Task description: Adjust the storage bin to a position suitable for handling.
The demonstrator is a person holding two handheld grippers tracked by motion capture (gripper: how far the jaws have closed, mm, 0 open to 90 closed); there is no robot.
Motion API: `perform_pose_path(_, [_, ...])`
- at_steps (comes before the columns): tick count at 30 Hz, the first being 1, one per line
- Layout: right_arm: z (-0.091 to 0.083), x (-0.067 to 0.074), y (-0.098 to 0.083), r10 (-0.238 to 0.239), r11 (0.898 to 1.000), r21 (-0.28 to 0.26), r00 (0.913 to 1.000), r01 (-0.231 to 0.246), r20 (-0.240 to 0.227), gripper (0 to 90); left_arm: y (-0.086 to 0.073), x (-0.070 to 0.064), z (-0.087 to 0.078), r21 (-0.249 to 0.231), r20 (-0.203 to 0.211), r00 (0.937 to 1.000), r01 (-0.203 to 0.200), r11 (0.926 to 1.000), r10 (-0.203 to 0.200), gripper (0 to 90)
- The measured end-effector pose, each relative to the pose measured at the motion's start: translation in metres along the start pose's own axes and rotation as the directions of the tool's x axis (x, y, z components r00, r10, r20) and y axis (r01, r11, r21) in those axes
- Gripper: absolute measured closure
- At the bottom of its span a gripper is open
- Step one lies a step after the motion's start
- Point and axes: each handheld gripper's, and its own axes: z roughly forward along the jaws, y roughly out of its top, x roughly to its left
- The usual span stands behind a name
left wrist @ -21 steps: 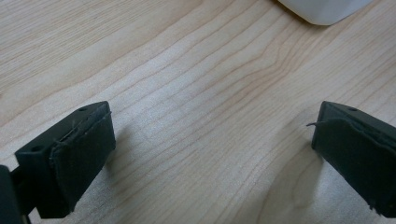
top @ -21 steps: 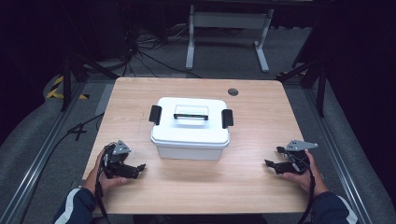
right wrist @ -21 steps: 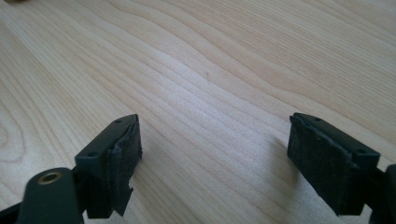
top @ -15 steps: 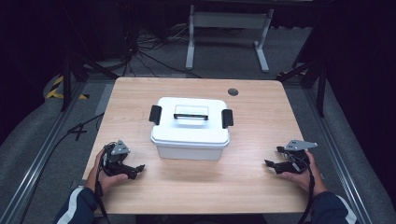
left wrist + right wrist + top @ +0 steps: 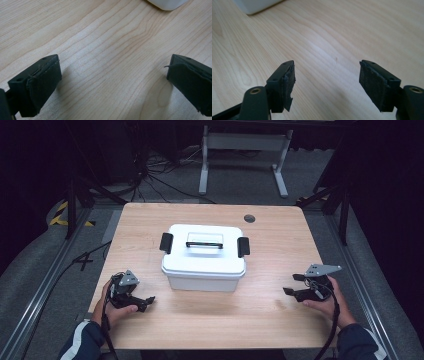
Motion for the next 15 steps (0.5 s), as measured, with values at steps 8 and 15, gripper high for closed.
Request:
perform_pose_path(8, [-0.026,-0.001,0.058,-0.113,0.994,0.004,0.9936,0.113,0.005,32.6,0.0,0.0,0.0,-0.001,0.001,1.0,-0.001,1.0,0.001,0.1])
perform_pose_path(15, [-0.047,0.007,0.122,-0.215,0.976,0.033,0.9765,0.215,0.003,35.6,0.0,0.0,0.0,-0.003,-0.003,1.0,-0.004,1.0,0.004,0.1])
